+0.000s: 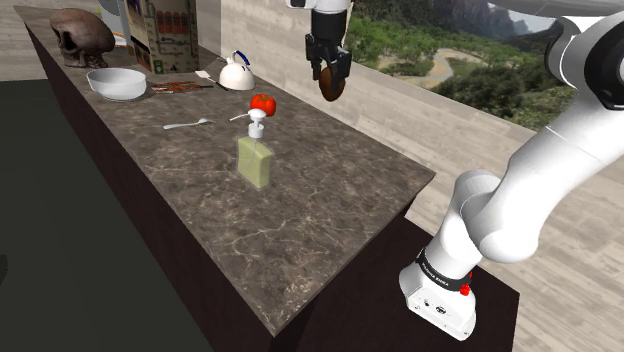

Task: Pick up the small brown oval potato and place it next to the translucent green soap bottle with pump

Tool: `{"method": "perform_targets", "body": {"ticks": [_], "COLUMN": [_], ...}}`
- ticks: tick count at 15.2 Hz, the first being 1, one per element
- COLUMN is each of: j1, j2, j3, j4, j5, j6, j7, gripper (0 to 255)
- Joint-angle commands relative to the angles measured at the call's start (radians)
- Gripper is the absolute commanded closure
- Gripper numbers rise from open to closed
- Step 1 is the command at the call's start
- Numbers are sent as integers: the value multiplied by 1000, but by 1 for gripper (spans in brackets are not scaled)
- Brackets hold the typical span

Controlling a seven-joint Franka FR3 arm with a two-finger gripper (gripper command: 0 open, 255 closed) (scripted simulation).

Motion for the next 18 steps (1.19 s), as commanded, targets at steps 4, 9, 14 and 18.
{"method": "perform_targets", "body": {"ticks": [4,9,14,18], "j1": [50,75,75,74], "j2": [38,59,48,44], "j3": [73,107,105,103], "j4": [46,31,-48,-106], "j5": [30,45,46,45], "j6": [-41,-21,46,98], "j7": [116,182,197,208], "gripper": [255,255,255,255]}}
